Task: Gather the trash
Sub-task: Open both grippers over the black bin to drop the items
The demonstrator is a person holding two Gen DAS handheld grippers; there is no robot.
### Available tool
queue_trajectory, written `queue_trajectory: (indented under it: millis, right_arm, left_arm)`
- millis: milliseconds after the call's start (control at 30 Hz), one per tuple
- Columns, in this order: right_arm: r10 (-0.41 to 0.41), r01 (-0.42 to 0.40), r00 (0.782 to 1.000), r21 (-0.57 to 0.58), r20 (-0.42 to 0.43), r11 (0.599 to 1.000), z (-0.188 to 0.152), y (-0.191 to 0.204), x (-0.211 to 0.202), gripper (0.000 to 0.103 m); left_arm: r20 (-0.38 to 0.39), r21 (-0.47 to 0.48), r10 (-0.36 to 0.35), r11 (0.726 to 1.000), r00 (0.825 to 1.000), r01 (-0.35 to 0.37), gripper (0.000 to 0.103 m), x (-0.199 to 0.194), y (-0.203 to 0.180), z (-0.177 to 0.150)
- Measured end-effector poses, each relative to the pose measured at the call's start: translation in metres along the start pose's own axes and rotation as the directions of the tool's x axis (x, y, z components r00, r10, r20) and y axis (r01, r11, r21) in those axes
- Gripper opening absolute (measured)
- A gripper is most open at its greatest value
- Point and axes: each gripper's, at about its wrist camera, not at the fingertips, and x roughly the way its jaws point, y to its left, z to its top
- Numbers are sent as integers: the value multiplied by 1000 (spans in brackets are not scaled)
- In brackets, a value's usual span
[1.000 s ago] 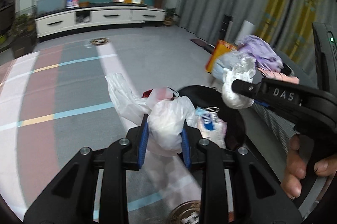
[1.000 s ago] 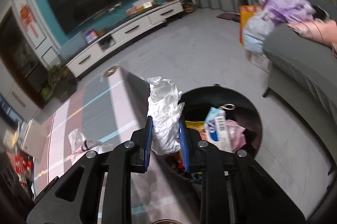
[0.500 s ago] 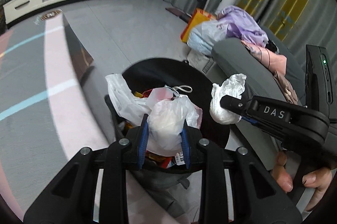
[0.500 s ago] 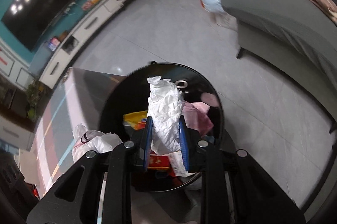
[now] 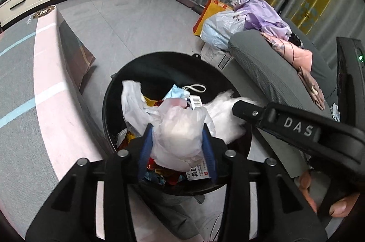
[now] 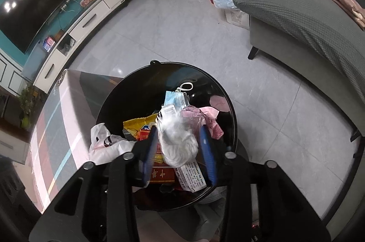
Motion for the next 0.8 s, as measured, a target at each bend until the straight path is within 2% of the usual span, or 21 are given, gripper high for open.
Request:
queue_trajectory:
  millis: [67, 100, 200, 333, 367, 533, 800]
  right_arm:
    - [0, 0, 1000, 3, 10, 1000, 1, 0, -2, 48]
    - [0, 0, 1000, 4, 16, 1000, 0, 0, -5, 54]
    - [3, -3, 999, -1, 49, 1000, 0, 1, -13, 62]
    - [29, -28, 994, -7, 109, 1000, -1, 3, -29, 80]
    - [40, -39, 990, -8, 132, 999, -1, 3, -35, 82]
    - [67, -62, 978, -31, 199, 998, -5, 9, -58, 93]
    - [58, -40, 961, -71, 269, 997, -11, 15, -79, 98]
  left_arm:
    - [15, -2, -1, 1000, 1000, 1, 58, -5, 0, 1]
    - [23, -3, -1, 1000, 1000, 1, 61, -9, 1, 1]
    - [63, -7, 4, 1000, 998, -3, 81, -22, 2, 4]
    - [124, 5, 19, 1000, 992, -20, 96, -48, 3, 7]
    - [147, 9, 23, 1000, 989, -25, 99, -57, 4, 7]
    - [205, 26, 64, 997, 977, -70, 100, -87, 7, 9]
    - [264, 21, 116, 992, 957, -126, 100, -120, 11, 8]
